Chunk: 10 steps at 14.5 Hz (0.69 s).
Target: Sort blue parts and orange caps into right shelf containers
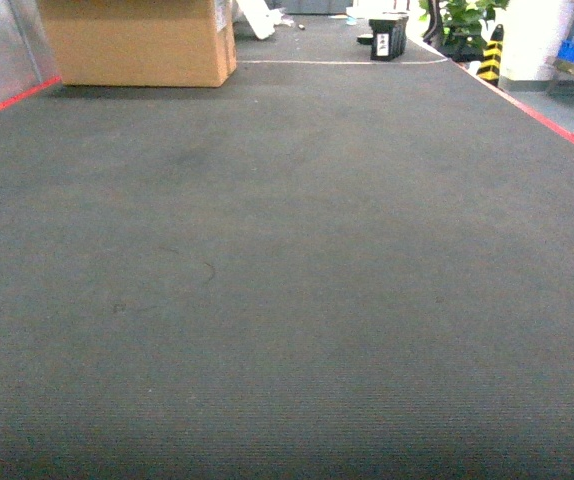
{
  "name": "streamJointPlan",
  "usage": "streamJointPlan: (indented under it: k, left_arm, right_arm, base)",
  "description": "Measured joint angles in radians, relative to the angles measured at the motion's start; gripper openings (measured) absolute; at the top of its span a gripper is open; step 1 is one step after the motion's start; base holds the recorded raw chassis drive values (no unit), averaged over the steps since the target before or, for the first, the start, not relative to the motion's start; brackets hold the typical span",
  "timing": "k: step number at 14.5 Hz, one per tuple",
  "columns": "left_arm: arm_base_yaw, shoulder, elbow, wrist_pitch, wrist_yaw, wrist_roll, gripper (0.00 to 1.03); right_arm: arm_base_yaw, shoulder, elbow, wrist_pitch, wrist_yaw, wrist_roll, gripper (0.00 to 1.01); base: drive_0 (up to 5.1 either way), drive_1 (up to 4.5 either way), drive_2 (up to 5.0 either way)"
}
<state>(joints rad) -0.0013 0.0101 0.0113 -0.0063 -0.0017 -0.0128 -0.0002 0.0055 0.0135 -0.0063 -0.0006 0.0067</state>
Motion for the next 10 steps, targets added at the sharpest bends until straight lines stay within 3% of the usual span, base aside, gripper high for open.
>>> streamJointPlan:
  k: [10]
  left_arm:
    - [0.0, 0.0, 0.0, 0.0, 0.001, 0.0, 0.43]
  right_arm:
    - [0.0, 0.0, 0.0, 0.0, 0.0, 0.0, 0.46]
  base:
    - [-2.1, -2.08, -2.1]
